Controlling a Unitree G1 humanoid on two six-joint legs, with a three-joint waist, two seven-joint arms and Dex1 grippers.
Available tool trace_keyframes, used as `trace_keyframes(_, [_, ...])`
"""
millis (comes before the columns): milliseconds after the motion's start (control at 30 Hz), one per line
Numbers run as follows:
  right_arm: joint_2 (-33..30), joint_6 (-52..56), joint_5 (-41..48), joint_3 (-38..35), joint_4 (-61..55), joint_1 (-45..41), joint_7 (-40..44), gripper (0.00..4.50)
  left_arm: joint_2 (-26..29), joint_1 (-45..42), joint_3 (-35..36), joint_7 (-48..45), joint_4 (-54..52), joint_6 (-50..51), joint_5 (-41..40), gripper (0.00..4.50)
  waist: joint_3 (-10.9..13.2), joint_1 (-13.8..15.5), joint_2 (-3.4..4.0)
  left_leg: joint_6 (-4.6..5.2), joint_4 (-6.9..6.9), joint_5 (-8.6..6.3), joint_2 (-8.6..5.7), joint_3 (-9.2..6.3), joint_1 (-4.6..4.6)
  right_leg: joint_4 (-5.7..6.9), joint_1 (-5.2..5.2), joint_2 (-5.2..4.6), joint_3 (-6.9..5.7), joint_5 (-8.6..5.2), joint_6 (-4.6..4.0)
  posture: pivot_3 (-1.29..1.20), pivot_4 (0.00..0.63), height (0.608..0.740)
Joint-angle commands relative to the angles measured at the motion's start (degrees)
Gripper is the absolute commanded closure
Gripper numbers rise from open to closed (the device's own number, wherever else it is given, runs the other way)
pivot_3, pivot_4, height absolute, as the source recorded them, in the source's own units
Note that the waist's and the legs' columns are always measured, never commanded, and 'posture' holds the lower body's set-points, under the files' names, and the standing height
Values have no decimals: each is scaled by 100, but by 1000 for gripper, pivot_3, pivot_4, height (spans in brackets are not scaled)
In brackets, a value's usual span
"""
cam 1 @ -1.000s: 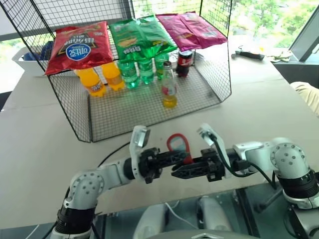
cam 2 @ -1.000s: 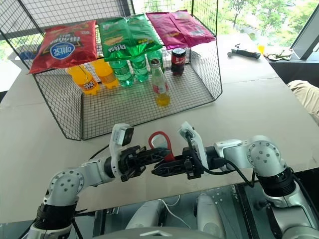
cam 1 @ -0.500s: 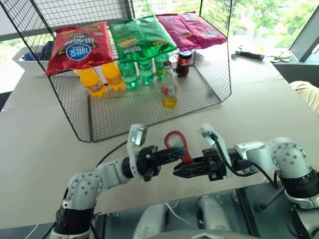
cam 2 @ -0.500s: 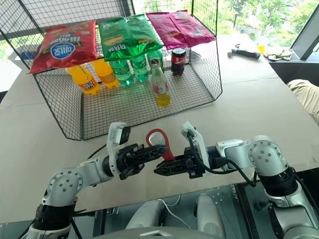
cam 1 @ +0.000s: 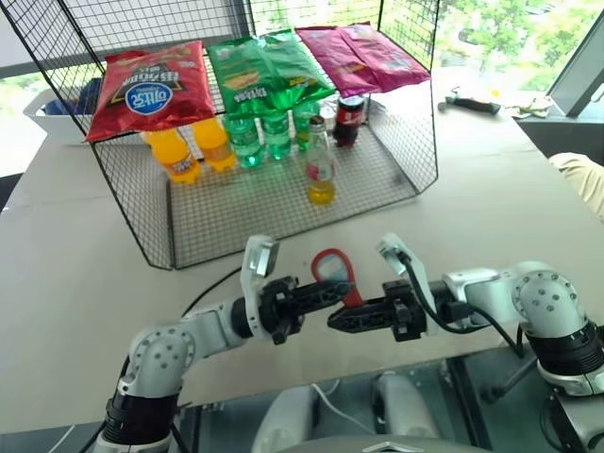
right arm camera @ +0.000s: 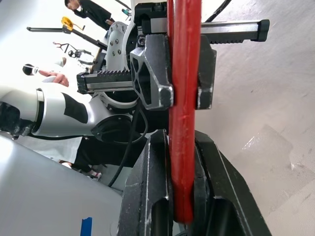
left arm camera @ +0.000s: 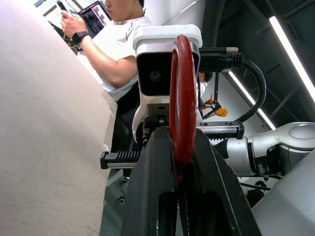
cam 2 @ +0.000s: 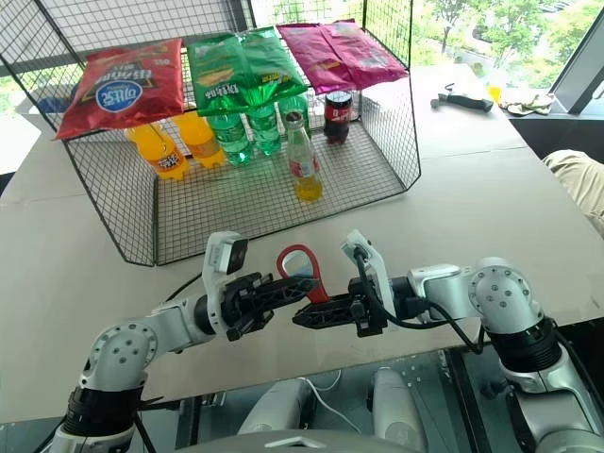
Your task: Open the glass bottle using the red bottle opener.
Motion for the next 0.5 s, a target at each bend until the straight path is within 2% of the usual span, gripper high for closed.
trace_keyframes(33, [-42, -100, -7, -152, -138, 74, -22, 4403, -91, -40, 259, 52, 0, -231, -43, 4500, 0, 0, 0, 0, 0, 0, 0, 1, 0, 0, 0, 0, 0, 0, 0, 0, 150, 740])
trace_keyframes(133, [-16, -312, -194, -264, -138, 123, 10, 4403, -250, -169, 428, 372, 210, -409, 76, 4500, -1, 4, 0, 0, 1, 0, 0, 1, 1, 1, 0, 0, 2, 0, 0, 0, 150, 740])
trace_keyframes(233, [-58, -770, -1137, -191, -249, 348, 65, 4500, -370, -332, 645, 653, 420, -633, 222, 3446, -7, 26, -10, 0, 4, 0, -1, -1, 2, 6, 1, 0, -1, 0, 0, 0, 150, 740])
trace_keyframes(467, [497, -1789, -2163, -680, -298, 829, -275, 4500, -506, -554, 1131, 1053, 708, -1132, 584, 42, -9, 9, -11, -1, 5, 1, -2, 12, 2, 10, -6, 0, 13, 1, 1, 0, 150, 740])
trace_keyframes(500, [573, -1999, -2395, -757, -299, 879, -358, 4500, -539, -621, 1179, 1131, 759, -1287, 736, 15, -9, 14, -11, -1, 5, 1, -2, 11, 2, 10, -5, 0, 13, 1, 1, 0, 150, 740])
